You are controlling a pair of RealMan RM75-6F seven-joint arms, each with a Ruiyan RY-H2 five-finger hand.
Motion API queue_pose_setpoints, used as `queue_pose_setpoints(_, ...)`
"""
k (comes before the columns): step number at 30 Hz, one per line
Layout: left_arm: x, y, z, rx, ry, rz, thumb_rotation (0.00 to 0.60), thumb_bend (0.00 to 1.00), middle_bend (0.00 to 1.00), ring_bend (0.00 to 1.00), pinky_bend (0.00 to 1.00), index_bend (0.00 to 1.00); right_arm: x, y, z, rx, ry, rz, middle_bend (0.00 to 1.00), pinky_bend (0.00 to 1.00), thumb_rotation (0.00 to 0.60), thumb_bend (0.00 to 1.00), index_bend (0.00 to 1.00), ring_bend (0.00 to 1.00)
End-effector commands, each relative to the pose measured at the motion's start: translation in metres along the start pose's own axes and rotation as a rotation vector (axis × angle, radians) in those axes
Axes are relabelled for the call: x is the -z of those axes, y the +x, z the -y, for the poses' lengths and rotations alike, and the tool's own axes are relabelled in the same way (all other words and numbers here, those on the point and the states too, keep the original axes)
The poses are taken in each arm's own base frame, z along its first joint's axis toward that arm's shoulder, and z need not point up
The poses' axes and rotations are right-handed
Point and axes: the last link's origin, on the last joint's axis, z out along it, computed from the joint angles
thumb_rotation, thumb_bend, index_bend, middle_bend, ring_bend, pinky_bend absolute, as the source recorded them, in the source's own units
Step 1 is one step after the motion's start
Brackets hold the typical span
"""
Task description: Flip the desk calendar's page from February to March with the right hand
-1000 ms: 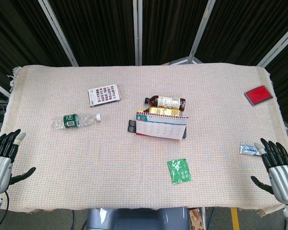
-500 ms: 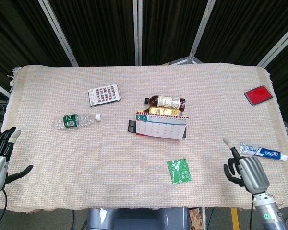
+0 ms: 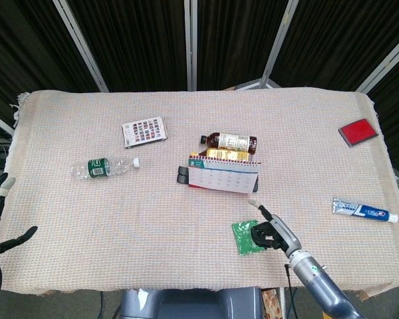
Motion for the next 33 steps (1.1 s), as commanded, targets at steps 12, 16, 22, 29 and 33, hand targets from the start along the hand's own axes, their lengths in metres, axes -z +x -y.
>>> queue_pose_setpoints(12, 0.000, 0.001, 0.000, -0.004, 0.001, -0.002, 0.600, 0.09, 0.00, 0.00, 0.00, 0.00, -0.060, -0.021, -0.017, -0.224, -0.095, 0.046, 0.81, 0.77, 0.600, 0.32, 0.00, 0.84)
queue_pose_setpoints(16, 0.000, 0.001, 0.001, -0.005, 0.002, -0.002, 0.600, 0.09, 0.00, 0.00, 0.00, 0.00, -0.067, -0.015, -0.025, -0.248, -0.120, 0.016, 0.81, 0.77, 0.600, 0.32, 0.00, 0.84)
queue_pose_setpoints(22, -0.001, 0.000, 0.000, -0.010, -0.001, 0.004, 0.600, 0.09, 0.00, 0.00, 0.00, 0.00, -0.071, -0.002, -0.031, -0.261, -0.122, -0.041, 0.81, 0.77, 0.600, 0.32, 0.00, 0.84)
queue_pose_setpoints(29, 0.000, -0.002, -0.002, -0.013, -0.002, 0.009, 0.600, 0.09, 0.00, 0.00, 0.00, 0.00, -0.067, 0.004, -0.025, -0.261, -0.081, -0.083, 0.81, 0.77, 0.600, 0.32, 0.00, 0.84)
queue_pose_setpoints(33, 0.000, -0.003, -0.002, -0.014, -0.005, 0.011, 0.600, 0.09, 0.00, 0.00, 0.00, 0.00, -0.067, 0.005, -0.025, -0.262, -0.081, -0.090, 0.81, 0.77, 0.600, 0.32, 0.00, 0.84)
